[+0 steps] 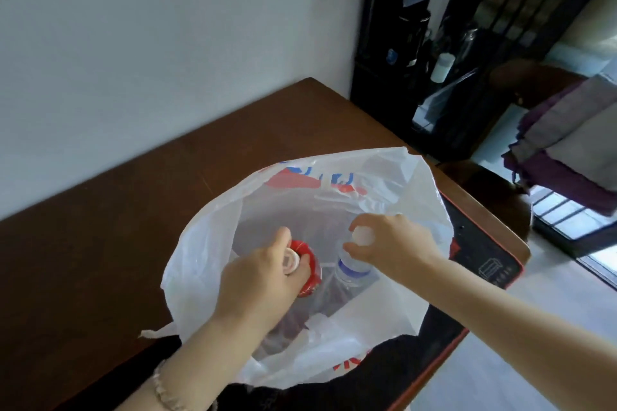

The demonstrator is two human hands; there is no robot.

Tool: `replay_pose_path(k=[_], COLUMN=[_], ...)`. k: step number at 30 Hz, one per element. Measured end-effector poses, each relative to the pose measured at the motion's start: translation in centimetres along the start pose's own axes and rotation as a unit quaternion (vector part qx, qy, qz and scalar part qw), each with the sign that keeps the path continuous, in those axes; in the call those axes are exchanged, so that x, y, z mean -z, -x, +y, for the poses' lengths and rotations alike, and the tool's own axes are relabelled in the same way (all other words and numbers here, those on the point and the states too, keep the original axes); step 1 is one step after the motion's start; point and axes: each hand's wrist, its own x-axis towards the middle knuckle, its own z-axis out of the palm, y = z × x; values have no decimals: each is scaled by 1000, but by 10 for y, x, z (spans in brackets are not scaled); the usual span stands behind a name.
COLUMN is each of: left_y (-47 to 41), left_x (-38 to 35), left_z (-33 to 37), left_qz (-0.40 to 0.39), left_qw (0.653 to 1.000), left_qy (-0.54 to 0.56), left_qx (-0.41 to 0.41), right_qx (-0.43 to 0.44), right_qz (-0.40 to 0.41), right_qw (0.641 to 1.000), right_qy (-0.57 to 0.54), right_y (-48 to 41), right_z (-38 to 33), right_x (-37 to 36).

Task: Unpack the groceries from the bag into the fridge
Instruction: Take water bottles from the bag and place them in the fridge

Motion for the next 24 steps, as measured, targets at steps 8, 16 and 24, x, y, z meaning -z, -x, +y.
replay_pose_path(k=[8, 16, 24], left_y=[-22, -36, 11], left_x=[74, 88, 36], left_z=[33, 146, 335], left_qz=[159, 179, 134], left_qw=[968, 944, 883], left_qy=[-31, -19, -66], left_qx=[-189, -277, -446], right_qx=[-43, -34, -155], right_qz=[148, 328, 410], right_qw=[971, 913, 872], right_qy=[-180, -242, -216], right_y=[50, 146, 298], right_z=[11, 66, 214], right_x=[58, 142, 160])
